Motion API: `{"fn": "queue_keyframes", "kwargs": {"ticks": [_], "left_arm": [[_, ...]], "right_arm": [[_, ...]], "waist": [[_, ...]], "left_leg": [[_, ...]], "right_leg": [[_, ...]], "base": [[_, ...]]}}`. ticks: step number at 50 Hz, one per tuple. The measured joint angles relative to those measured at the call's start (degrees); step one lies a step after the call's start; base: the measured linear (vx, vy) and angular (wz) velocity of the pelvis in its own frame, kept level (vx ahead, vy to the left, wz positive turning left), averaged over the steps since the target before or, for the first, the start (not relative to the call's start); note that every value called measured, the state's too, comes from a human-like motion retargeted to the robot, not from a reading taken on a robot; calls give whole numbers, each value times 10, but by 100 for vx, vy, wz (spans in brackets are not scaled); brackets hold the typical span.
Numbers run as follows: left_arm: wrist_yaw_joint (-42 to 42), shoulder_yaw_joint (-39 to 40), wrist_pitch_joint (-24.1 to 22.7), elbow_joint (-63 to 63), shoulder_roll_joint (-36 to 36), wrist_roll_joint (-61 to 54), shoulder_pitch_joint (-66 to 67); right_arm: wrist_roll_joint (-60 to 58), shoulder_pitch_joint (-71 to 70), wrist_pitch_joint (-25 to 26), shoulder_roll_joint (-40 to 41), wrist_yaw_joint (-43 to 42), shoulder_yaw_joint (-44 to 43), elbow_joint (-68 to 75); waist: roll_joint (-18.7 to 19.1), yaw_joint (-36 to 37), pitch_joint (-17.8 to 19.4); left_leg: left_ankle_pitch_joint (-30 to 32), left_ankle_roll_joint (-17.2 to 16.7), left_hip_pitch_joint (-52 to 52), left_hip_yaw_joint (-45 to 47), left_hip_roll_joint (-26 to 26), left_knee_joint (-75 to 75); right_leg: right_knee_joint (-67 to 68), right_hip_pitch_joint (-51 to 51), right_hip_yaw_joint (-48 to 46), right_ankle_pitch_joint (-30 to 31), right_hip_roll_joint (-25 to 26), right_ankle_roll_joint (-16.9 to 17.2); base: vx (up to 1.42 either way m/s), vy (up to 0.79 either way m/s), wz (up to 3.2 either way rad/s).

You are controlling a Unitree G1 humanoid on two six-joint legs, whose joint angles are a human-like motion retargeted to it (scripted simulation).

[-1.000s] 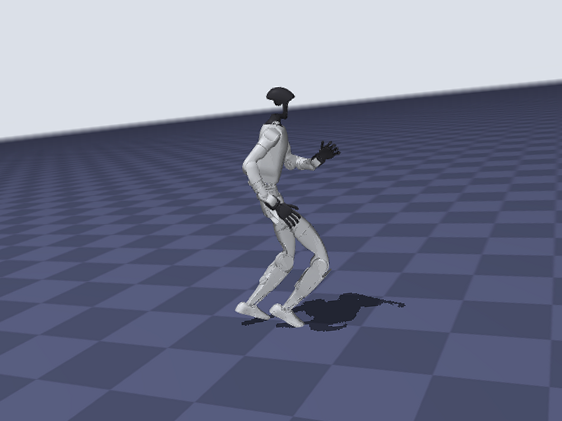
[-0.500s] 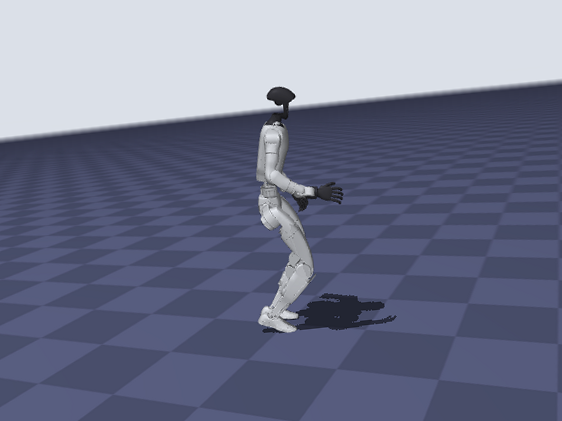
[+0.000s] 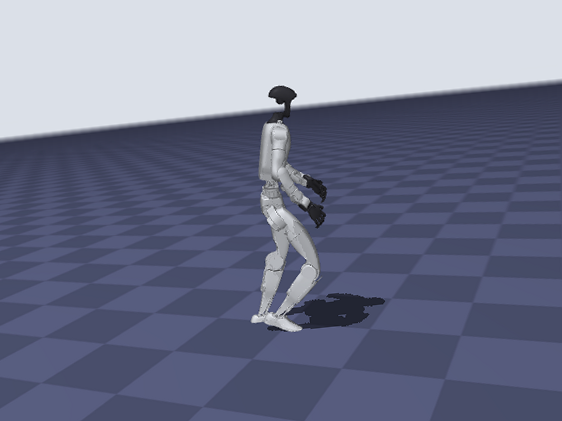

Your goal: Run

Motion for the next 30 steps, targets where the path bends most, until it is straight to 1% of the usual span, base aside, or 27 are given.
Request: {"fn": "queue_keyframes", "kwargs": {"ticks": [2, 3, 5, 7, 8, 10, 12, 13, 14, 15, 17, 20, 23, 25, 28, 30], "left_arm": [[-3, 5, -8, -16, 3, -4, 22], [-8, 14, -11, -31, 13, -10, 37], [-11, 24, -16, -41, 20, -14, 67], [-25, 50, -21, -62, 41, -23, 106], [-29, 57, -22, -65, 46, -26, 123], [-50, 82, -22, -81, 61, -34, 159], [-67, 100, -20, -93, 66, -38, 188], [-80, 113, -17, -105, 70, -42, 201], [-90, 122, -16, -114, 73, -43, 211], [-99, 129, -15, -122, 74, -44, 220], [-111, 140, -13, -140, 78, -47, 229], [-121, 146, -14, -179, 83, -52, 214], [-116, 132, -17, -201, 86, -52, 177], [-108, 114, -19, -206, 85, -51, 142], [-97, 83, -22, -204, 82, -48, 78], [-93, 64, -25, -200, 78, -47, 35]], "right_arm": [[0, 4, -8, -7, -5, -12, -9], [1, 2, -14, -14, -7, -20, -21], [0, 1, -26, -22, -14, -32, -41], [0, -4, -38, -34, -20, -42, -82], [-1, -7, -44, -37, -22, -47, -97], [-3, -18, -54, -45, -24, -51, -139], [-9, -30, -63, -54, -22, -52, -177], [-12, -40, -64, -62, -19, -52, -200], [-15, -48, -65, -70, -14, -51, -220], [-19, -54, -68, -77, -10, -49, -238], [-20, -60, -70, -88, 4, -43, -268], [-14, -51, -69, -96, 37, -31, -295], [-10, -25, -61, -94, 69, -15, -283], [-12, -8, -54, -90, 86, -4, -261], [-21, 8, -42, -84, 104, 5, -214], [-27, 14, -35, -80, 108, 5, -181]], "waist": [[-3, 2, 5], [9, 3, 1], [9, 6, 6], [40, 10, 4], [45, 13, 8], [83, 23, 10], [111, 34, 16], [137, 43, 15], [154, 49, 16], [164, 55, 18], [174, 60, 20], [169, 53, 16], [150, 28, 8], [130, 3, 5], [87, -42, 4], [57, -69, 7]], "left_leg": [[5, -2, -7, 0, -6, 25], [3, -5, -12, -2, 7, 32], [5, -6, -26, 2, 6, 75], [-22, -12, -66, 9, 50, 166], [-24, -14, -83, 15, 61, 211], [-42, -23, -141, 21, 126, 345], [-23, -25, -185, 29, 189, 465], [-14, -24, -213, 28, 245, 527], [-8, -18, -234, 27, 283, 572], [-4, -12, -250, 26, 311, 608], [-7, -4, -271, 18, 337, 637], [-13, -7, -271, 18, 327, 607], [-1, -26, -237, 27, 287, 515], [19, -40, -203, 36, 248, 439], [40, -43, -137, 52, 178, 322], [36, -38, -89, 54, 130, 251]], "right_leg": [[-8, 10, 8, -17, -3, 1], [-27, 21, 1, -21, 12, 1], [-36, 34, 8, -29, 13, 4], [-75, 64, -10, -29, 57, 1], [-78, 72, -9, -31, 65, 0], [-109, 95, -25, -33, 123, -12], [-120, 109, -27, -46, 167, -25], [-148, 119, -34, -41, 209, -35], [-164, 126, -36, -40, 235, -42], [-175, 132, -34, -39, 255, -48], [-194, 142, -28, -29, 279, -52], [-205, 149, -9, 8, 286, -36], [-193, 146, -2, 70, 265, -11], [-174, 142, 2, 101, 237, 8], [-132, 141, 11, 91, 177, 21], [-98, 137, 22, 72, 138, 27]], "base": [[4, -8, 29], [8, -8, 21], [7, -8, 13], [10, -8, -3], [8, -8, -11], [7, -8, -26], [7, -8, -37], [9, -9, -46], [10, -9, -45], [10, -7, -38], [10, -5, -31], [9, 0, -10], [6, 4, 13], [4, 6, 42], [4, 8, 56], [2, 9, 39]]}}
